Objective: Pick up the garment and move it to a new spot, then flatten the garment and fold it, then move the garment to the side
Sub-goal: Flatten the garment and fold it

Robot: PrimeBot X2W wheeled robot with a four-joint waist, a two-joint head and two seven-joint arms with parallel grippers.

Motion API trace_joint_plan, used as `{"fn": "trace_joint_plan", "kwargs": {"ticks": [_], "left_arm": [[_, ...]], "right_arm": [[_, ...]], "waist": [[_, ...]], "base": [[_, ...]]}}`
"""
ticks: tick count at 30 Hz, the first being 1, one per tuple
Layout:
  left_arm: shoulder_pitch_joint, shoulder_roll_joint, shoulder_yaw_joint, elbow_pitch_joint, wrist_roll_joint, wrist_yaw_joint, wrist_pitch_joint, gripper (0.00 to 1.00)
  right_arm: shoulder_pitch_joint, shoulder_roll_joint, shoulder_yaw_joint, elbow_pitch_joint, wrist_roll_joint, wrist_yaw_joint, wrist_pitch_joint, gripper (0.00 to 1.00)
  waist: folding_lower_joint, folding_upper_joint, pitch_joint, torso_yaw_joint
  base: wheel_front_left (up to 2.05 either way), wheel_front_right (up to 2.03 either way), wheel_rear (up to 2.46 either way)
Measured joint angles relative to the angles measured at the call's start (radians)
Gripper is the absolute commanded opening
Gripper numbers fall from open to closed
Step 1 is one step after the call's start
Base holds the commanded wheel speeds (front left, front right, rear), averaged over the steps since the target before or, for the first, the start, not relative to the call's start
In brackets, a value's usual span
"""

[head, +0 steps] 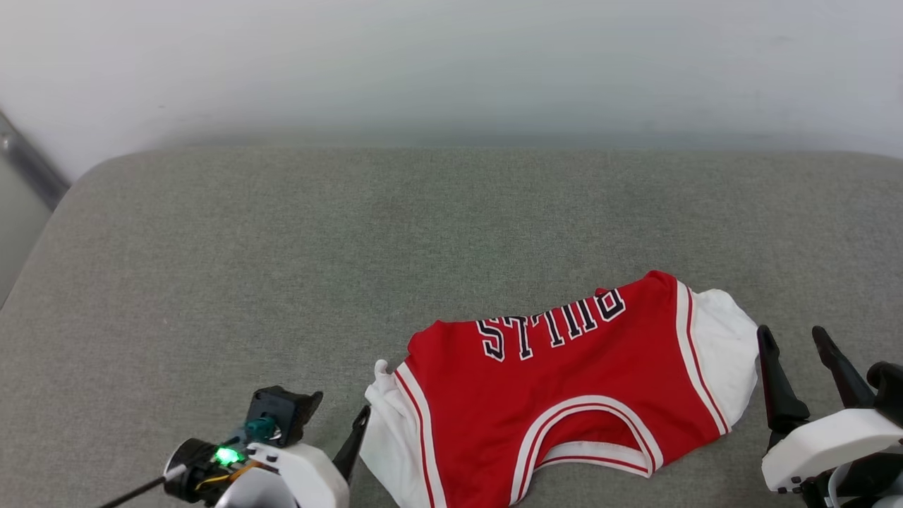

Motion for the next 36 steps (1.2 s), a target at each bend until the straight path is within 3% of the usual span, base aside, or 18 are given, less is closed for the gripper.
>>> {"fn": "trace_joint_plan", "kwargs": {"ticks": [6, 11, 12, 16, 27, 28, 29, 33, 36], "left_arm": [[0.028, 0.093, 0.004, -0.085, -0.02, 0.034, 0.139, 1.0], [0.002, 0.121, -0.015, -0.133, -0.003, 0.056, 0.244, 1.0], [-0.035, 0.121, -0.033, -0.143, -0.001, 0.041, 0.292, 1.0], [-0.064, 0.126, -0.045, -0.13, 0.02, 0.042, 0.32, 1.0], [-0.08, 0.086, -0.08, -0.048, 0.022, 0.03, 0.339, 1.0], [-0.082, 0.08, -0.08, -0.037, 0.017, 0.03, 0.339, 0.67], [-0.084, 0.076, -0.082, -0.029, 0.012, 0.028, 0.339, 0.04], [-0.088, 0.058, -0.075, -0.01, 0.005, 0.024, 0.309, 0.0], [-0.085, 0.052, -0.055, 0.005, 0.008, 0.049, 0.261, 0.0]], "right_arm": [[0.002, 0.0, 0.007, -0.018, 0.004, 0.0, 0.008, 1.0], [0.0, -0.004, 0.024, -0.028, 0.002, 0.0, 0.013, 1.0], [-0.011, -0.013, 0.028, -0.033, -0.002, 0.0, 0.015, 1.0], [-0.029, -0.016, 0.02, -0.033, -0.008, 0.0, 0.004, 1.0], [-0.046, -0.008, 0.029, -0.012, -0.012, 0.0, -0.015, 1.0], [-0.046, -0.008, 0.028, -0.011, -0.012, 0.0, -0.016, 1.0], [-0.047, -0.008, 0.027, -0.011, -0.012, 0.0, -0.016, 1.0], [-0.05, -0.01, 0.02, -0.009, -0.013, 0.0, -0.016, 1.0], [-0.049, -0.016, 0.016, -0.006, -0.015, 0.0, -0.008, 1.0]], "waist": [[0.0, 0.0, 0.033, -0.001], [0.0, 0.0, 0.081, -0.004], [0.0001, 0.0, 0.114, -0.008], [0.0001, 0.0, 0.146, -0.021], [0.0002, 0.0, 0.188, -0.048], [0.0001, 0.0, 0.19, -0.049], [0.0001, 0.0, 0.193, -0.049], [0.0001, -0.0001, 0.198, -0.046], [0.0002, 0.0, 0.19, -0.039]], "base": [[0.0, 0.0, 0.0], [0.0, 0.0, 0.0], [0.0, 0.0, 0.0], [0.0, 0.0, 0.0], [0.0, 0.0, 0.0], [0.0, 0.0, 0.0], [0.0, 0.0, 0.0], [0.0, 0.0, 0.0], [0.0, 0.0, 0.0]]}}
